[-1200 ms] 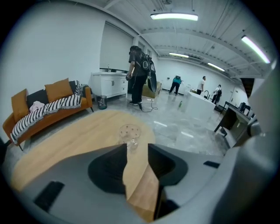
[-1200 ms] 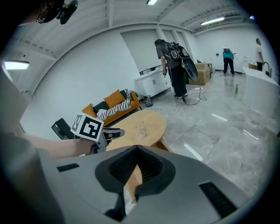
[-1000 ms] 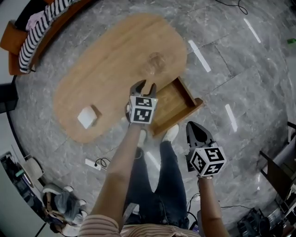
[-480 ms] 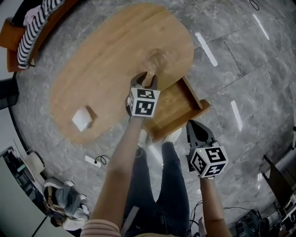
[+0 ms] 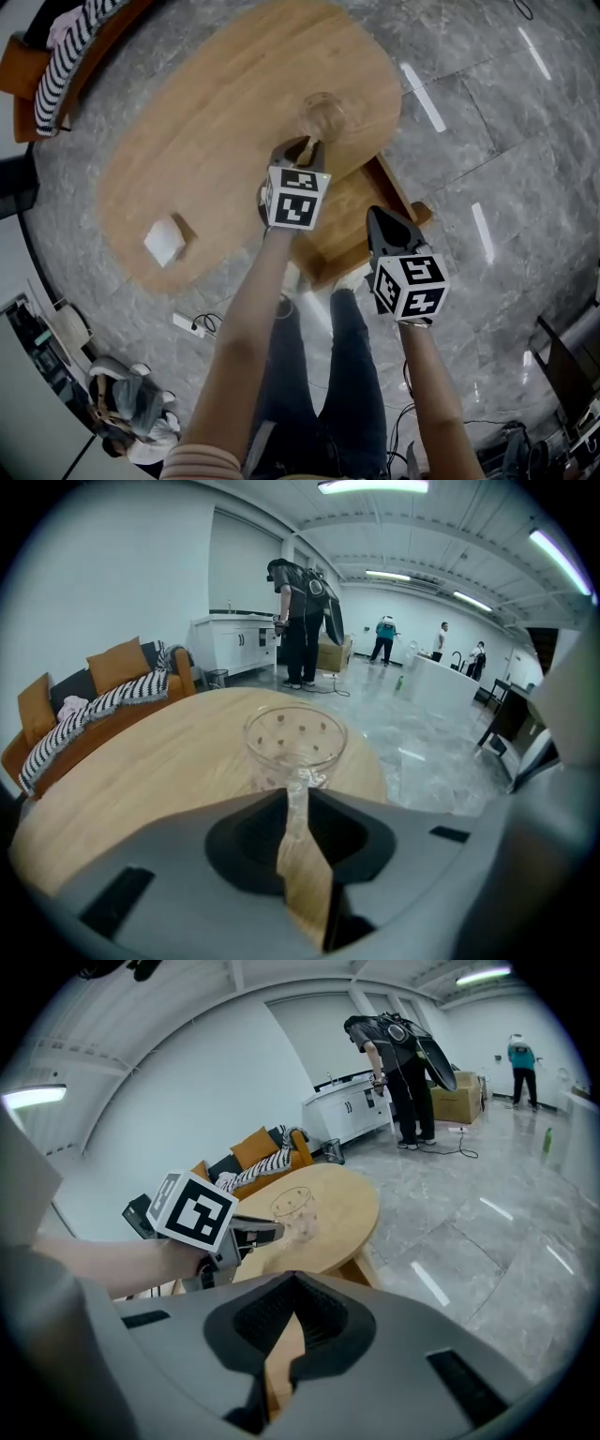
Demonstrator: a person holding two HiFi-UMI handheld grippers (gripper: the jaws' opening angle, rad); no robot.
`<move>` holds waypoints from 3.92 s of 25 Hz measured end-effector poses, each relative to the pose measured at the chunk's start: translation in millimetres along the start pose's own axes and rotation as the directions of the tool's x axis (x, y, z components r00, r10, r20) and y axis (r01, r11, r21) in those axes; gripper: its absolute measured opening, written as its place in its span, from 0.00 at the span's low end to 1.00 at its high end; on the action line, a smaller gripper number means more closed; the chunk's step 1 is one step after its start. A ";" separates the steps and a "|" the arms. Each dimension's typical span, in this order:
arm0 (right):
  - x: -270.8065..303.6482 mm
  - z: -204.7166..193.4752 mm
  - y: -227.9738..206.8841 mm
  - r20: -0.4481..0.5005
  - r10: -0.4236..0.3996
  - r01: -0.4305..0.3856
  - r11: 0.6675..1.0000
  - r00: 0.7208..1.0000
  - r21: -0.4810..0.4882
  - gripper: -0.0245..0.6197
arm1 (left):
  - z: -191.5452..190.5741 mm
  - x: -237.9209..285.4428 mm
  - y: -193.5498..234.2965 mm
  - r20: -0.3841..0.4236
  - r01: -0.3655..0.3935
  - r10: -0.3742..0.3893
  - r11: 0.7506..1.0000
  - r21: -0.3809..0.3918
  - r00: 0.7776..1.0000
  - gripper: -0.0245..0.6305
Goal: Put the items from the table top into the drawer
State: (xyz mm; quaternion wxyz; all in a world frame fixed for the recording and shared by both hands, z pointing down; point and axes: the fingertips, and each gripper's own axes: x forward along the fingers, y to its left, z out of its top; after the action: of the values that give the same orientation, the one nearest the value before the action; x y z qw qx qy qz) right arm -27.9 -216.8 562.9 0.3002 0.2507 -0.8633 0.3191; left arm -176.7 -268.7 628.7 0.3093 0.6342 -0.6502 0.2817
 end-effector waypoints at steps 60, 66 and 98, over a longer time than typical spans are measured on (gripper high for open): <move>-43.2 -139.1 -47.7 -0.025 -0.318 0.308 0.894 0.948 0.325 0.05 | -134.9 -34.6 -178.8 -0.129 0.329 -0.304 0.827 0.455 0.944 0.13; -34.3 -149.6 -52.8 -0.043 -0.287 0.285 0.903 0.957 0.322 0.05 | -150.2 -11.9 -184.7 -0.165 0.327 -0.282 0.821 0.468 0.945 0.13; -3.6 -168.2 -54.4 -0.132 -0.234 0.264 0.916 0.963 0.303 0.05 | -216.8 17.9 -181.1 -0.323 0.381 -0.254 0.818 0.431 0.912 0.13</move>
State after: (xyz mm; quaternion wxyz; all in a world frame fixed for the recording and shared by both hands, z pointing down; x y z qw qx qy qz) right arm 68.8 -134.4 685.9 0.3339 0.3885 -0.7467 0.4242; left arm 13.9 -122.6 778.5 0.2631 0.7503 -0.3983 0.4574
